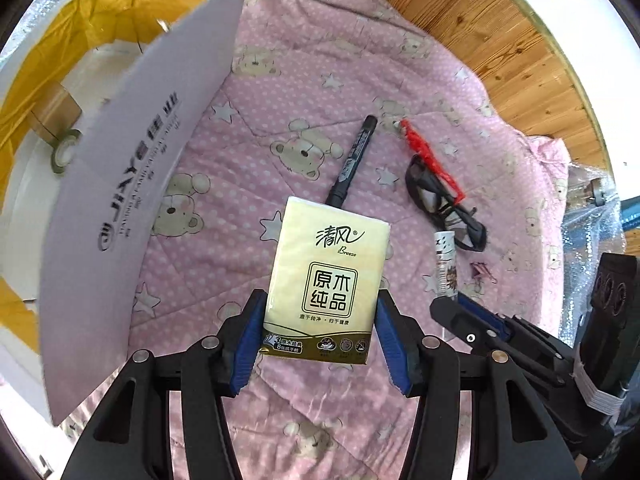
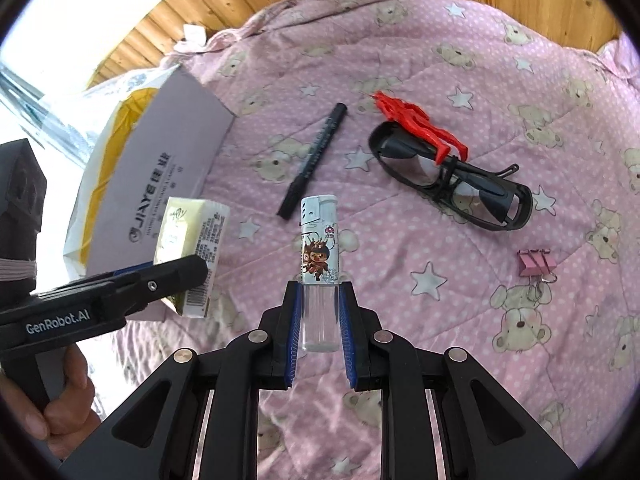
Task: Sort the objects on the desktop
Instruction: 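Carry the tissue pack and lighter over the white box with both tools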
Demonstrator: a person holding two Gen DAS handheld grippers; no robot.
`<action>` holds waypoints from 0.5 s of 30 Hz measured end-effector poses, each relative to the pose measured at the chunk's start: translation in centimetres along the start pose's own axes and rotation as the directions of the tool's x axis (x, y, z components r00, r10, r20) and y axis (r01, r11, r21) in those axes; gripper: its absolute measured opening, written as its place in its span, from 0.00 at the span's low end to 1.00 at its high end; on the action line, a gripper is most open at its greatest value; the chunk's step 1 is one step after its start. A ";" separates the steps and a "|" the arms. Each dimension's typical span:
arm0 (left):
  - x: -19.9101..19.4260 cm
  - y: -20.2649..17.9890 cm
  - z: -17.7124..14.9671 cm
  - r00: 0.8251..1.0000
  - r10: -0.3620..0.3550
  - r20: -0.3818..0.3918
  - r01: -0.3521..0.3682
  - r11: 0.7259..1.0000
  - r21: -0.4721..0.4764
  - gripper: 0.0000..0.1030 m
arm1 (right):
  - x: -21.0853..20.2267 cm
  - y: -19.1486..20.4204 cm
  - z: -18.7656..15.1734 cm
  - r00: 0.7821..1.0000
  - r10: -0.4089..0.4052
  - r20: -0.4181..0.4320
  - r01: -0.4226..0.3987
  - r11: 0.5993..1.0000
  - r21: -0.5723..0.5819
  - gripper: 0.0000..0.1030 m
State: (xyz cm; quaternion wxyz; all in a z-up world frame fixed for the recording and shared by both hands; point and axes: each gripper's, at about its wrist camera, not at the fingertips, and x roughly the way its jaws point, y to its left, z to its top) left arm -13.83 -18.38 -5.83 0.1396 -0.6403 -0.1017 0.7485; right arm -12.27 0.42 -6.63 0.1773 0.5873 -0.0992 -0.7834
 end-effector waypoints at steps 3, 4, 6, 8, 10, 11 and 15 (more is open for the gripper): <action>-0.8 -0.1 -0.1 1.000 -0.015 0.021 0.015 1.000 -0.003 0.53 | -0.8 1.0 -0.4 1.000 0.004 0.005 -0.004 1.000 -0.011 0.19; -1.3 0.0 -0.2 0.999 -0.023 0.030 0.024 1.000 -0.005 0.53 | -1.0 1.2 -0.5 1.000 0.005 0.007 -0.005 1.000 -0.015 0.19; -2.3 0.2 -0.6 0.999 -0.032 0.043 0.032 0.999 -0.006 0.53 | -1.7 2.2 -0.7 1.000 0.011 0.016 -0.010 1.000 -0.028 0.19; -3.3 0.5 -1.0 0.997 -0.043 0.058 0.044 0.999 -0.008 0.53 | -2.3 3.1 -0.8 1.000 0.016 0.025 -0.015 0.999 -0.044 0.19; -4.4 1.0 -1.5 0.996 -0.054 0.073 0.055 0.998 -0.017 0.53 | -2.8 4.1 -0.9 0.999 0.021 0.030 -0.019 0.998 -0.062 0.19; -4.7 1.1 -1.7 0.995 -0.058 0.079 0.060 0.998 -0.020 0.53 | -3.1 4.5 -0.9 0.999 0.023 0.032 -0.020 0.997 -0.069 0.19; -6.2 1.9 -2.3 0.992 -0.075 0.106 0.079 0.996 -0.035 0.53 | -4.2 6.7 -1.0 0.998 0.034 0.046 -0.029 0.993 -0.113 0.19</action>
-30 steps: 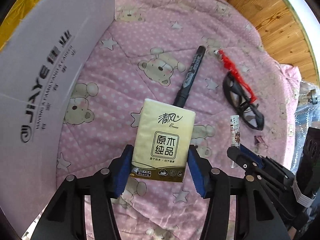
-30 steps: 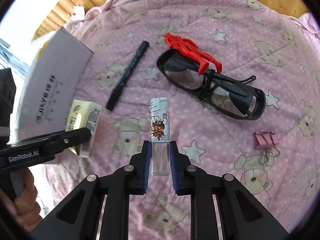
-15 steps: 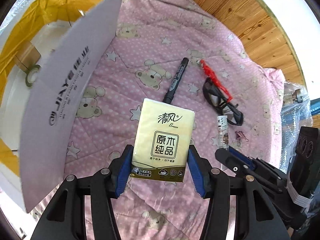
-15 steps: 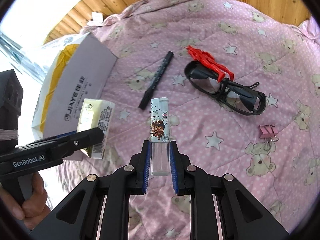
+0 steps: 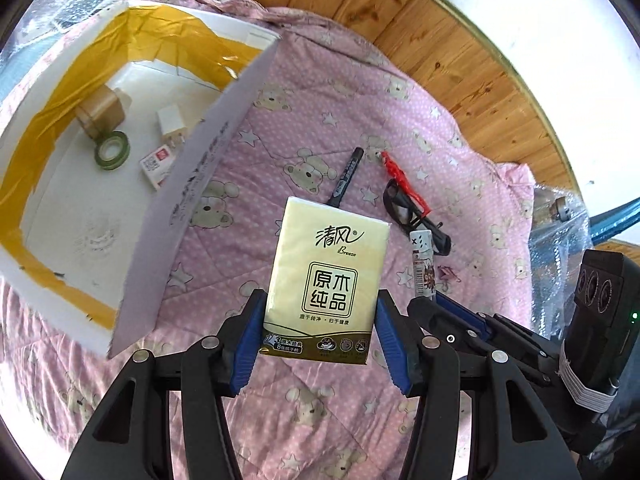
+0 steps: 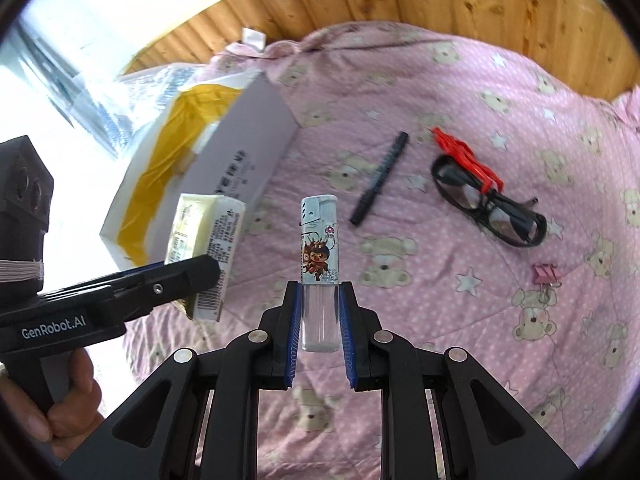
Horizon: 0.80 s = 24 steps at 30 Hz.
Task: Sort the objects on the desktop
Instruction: 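Carry the tissue pack and lighter over the white box with both tools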
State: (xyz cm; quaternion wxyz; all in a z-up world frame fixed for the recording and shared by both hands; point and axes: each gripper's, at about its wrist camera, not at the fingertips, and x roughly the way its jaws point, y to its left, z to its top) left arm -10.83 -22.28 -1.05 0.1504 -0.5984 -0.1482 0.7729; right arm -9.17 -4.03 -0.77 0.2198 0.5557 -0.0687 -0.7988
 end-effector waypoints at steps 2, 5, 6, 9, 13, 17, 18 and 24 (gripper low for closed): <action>-1.2 0.3 -0.2 1.000 -0.009 0.021 0.009 1.000 -0.007 0.53 | -0.5 1.0 0.2 1.000 0.007 0.008 -0.007 1.000 -0.018 0.19; -2.8 0.8 -0.4 0.998 -0.025 0.049 0.026 0.999 -0.021 0.53 | -1.3 2.4 0.5 1.000 0.021 0.023 -0.020 0.999 -0.042 0.19; -3.3 1.0 -0.5 0.998 -0.029 0.058 0.031 0.999 -0.025 0.53 | -1.5 2.8 0.5 0.999 0.026 0.026 -0.025 0.999 -0.046 0.19; -4.4 1.6 -0.6 0.996 -0.036 0.079 0.040 0.998 -0.040 0.53 | -2.1 4.1 0.8 0.999 0.040 0.036 -0.038 0.997 -0.063 0.19; -5.7 2.4 -0.8 0.994 -0.045 0.103 0.051 0.997 -0.055 0.53 | -2.8 5.9 1.1 0.998 0.053 0.046 -0.049 0.995 -0.092 0.19; -7.1 3.3 -0.8 0.991 -0.047 0.128 0.056 0.996 -0.069 0.53 | -3.2 7.8 1.6 0.996 0.068 0.055 -0.061 0.991 -0.120 0.19; -7.4 3.5 -0.8 0.990 -0.048 0.135 0.058 0.996 -0.074 0.53 | -3.3 8.3 1.8 0.996 0.073 0.059 -0.065 0.990 -0.127 0.19; -9.0 5.5 -0.2 0.985 -0.050 0.166 0.067 0.993 -0.099 0.53 | -3.6 11.0 3.0 0.993 0.097 0.068 -0.084 0.981 -0.173 0.19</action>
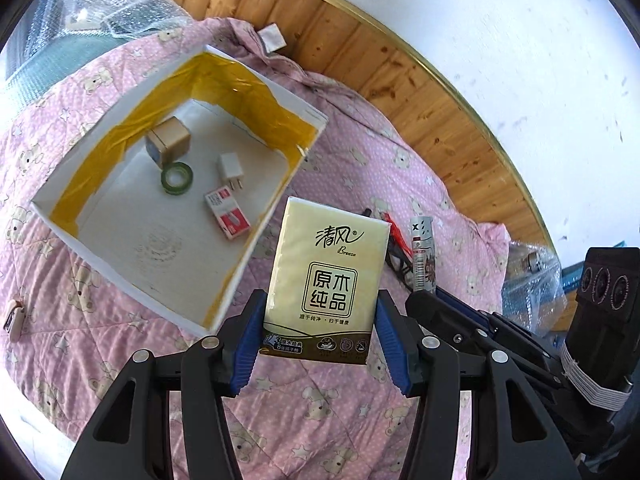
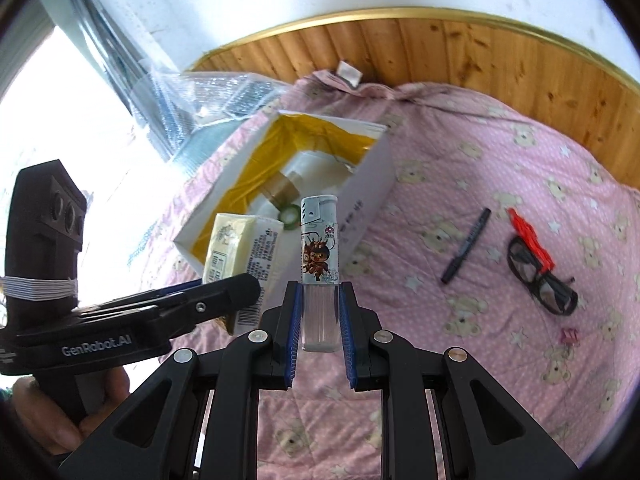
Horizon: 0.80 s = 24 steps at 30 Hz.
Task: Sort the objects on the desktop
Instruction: 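Carry the tissue pack and lighter over the white box with both tools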
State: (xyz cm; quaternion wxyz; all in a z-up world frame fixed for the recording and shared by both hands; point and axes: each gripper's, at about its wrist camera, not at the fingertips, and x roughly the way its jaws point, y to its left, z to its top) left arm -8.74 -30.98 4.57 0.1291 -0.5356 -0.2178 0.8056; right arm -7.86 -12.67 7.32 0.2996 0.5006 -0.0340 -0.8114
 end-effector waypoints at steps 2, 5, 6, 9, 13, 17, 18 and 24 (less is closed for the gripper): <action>-0.3 0.6 0.4 1.000 0.002 0.008 -0.002 1.000 -0.009 0.53 | 0.2 0.7 0.4 1.000 0.005 0.001 -0.005 1.000 -0.011 0.19; -0.9 1.7 0.9 1.000 0.006 0.022 -0.006 1.000 -0.027 0.53 | 0.6 1.8 1.1 1.000 0.013 -0.004 -0.013 1.000 -0.026 0.19; -1.1 2.1 1.2 1.000 0.009 0.028 -0.008 0.999 -0.035 0.53 | 0.8 2.1 1.3 1.000 0.015 -0.006 -0.016 0.999 -0.034 0.19; -1.7 3.6 2.0 0.999 0.020 0.042 -0.018 0.998 -0.059 0.53 | 1.4 3.0 1.9 1.000 0.026 -0.010 -0.026 0.998 -0.051 0.19; -2.0 5.7 3.0 0.998 0.044 0.051 -0.040 0.995 -0.089 0.53 | 2.5 4.6 2.8 0.999 0.045 -0.022 -0.047 0.996 -0.079 0.19; -2.2 7.5 3.9 0.996 0.064 0.059 -0.057 0.992 -0.109 0.53 | 3.6 6.2 3.5 0.998 0.060 -0.035 -0.063 0.992 -0.105 0.19; -2.2 7.8 4.2 0.996 0.066 0.059 -0.060 0.992 -0.113 0.53 | 3.9 6.5 3.6 0.997 0.062 -0.039 -0.066 0.992 -0.111 0.19; -1.9 10.1 5.5 0.994 0.095 0.057 -0.086 0.987 -0.138 0.53 | 5.9 8.2 4.5 0.996 0.068 -0.065 -0.076 0.988 -0.135 0.19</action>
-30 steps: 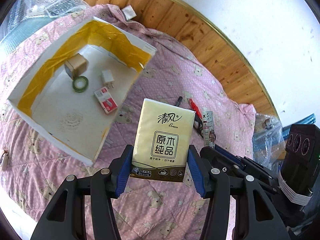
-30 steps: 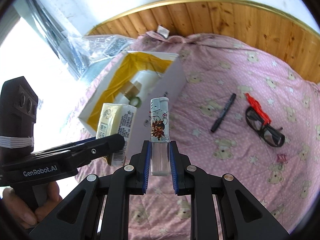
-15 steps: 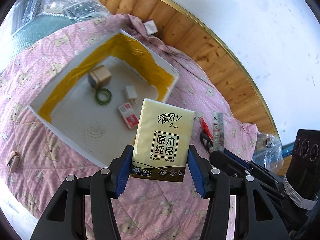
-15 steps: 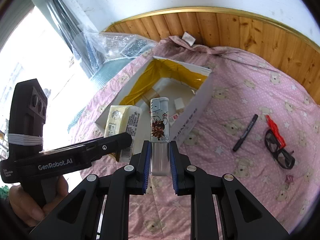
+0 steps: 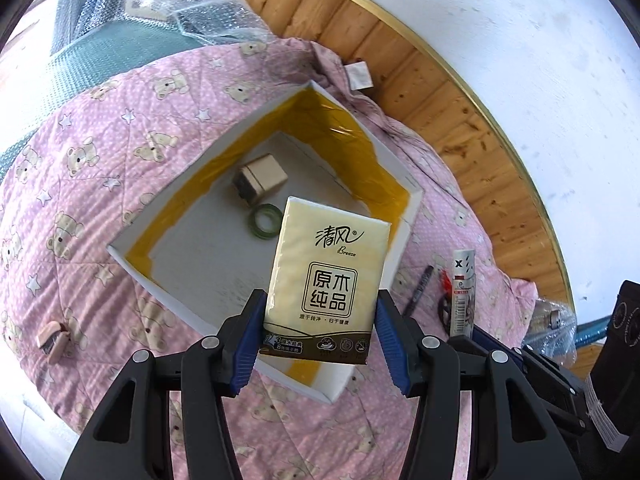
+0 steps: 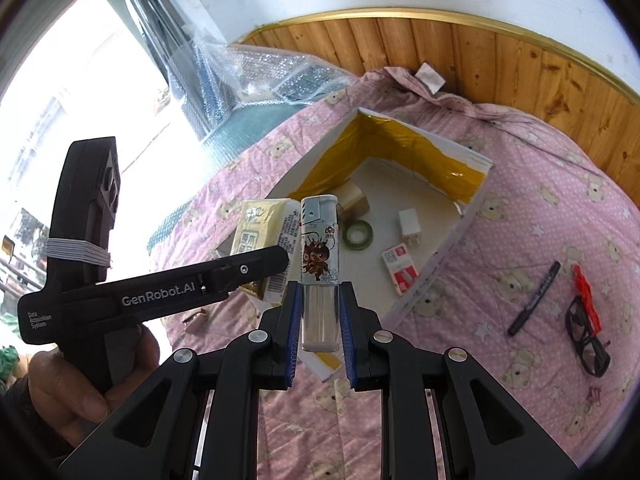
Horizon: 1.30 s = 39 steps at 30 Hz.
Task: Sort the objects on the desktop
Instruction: 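Carry the tissue pack and lighter over the white box with both tools, then open both tools to drop the tissue pack and lighter into the box, then move both open tools back toward the black marker and pink clip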
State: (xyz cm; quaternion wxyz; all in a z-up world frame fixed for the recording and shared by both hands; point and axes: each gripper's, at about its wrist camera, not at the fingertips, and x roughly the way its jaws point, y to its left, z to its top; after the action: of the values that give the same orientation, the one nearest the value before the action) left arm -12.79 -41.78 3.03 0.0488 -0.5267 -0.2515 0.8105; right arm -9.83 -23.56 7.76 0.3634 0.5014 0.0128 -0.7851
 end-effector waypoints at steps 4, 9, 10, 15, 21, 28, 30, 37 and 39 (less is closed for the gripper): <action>0.8 1.3 0.9 1.000 0.024 -0.008 -0.024 1.000 -0.002 0.53 | 1.5 0.4 0.4 1.000 -0.003 -0.017 0.003 1.000 -0.009 0.19; 2.6 2.8 2.3 0.998 0.054 -0.032 -0.054 0.998 -0.009 0.53 | 3.7 1.0 1.2 0.999 -0.010 -0.039 0.009 1.000 -0.025 0.19; 2.8 3.0 2.5 0.998 0.053 -0.033 -0.053 0.999 -0.006 0.53 | 4.2 1.1 1.3 0.999 -0.013 -0.047 0.011 0.999 -0.033 0.20; 5.2 5.0 3.9 0.992 0.108 -0.057 -0.109 0.994 -0.012 0.60 | 6.0 0.6 1.5 0.997 -0.032 -0.070 0.031 0.999 -0.019 0.42; 4.9 6.9 4.0 0.994 0.095 -0.060 -0.099 0.993 -0.064 0.60 | 6.5 -0.8 0.8 0.994 -0.019 -0.108 0.021 1.000 0.018 0.42; 4.9 6.3 3.2 0.992 0.089 -0.088 -0.094 0.994 -0.053 0.60 | 6.4 -1.1 0.2 0.991 0.002 -0.132 0.002 1.000 0.028 0.42; 4.8 6.0 2.9 0.991 0.092 -0.094 -0.097 0.994 -0.047 0.60 | 6.2 -0.8 0.2 0.992 0.007 -0.129 -0.004 1.000 0.023 0.42; 4.6 4.9 2.2 0.992 0.073 -0.105 -0.077 0.996 -0.035 0.60 | 5.7 -0.5 -0.4 0.991 0.012 -0.130 -0.010 1.000 0.023 0.43; 4.5 4.6 2.0 0.992 0.068 -0.108 -0.072 0.997 -0.025 0.60 | 5.5 -0.6 -0.6 0.992 0.014 -0.128 -0.010 1.000 0.026 0.43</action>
State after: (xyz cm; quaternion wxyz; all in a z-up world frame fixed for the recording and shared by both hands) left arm -15.70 -44.92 -2.13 0.0261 -0.5784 -0.2417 0.7787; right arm -11.01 -25.96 2.88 0.3601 0.5553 0.0232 -0.7492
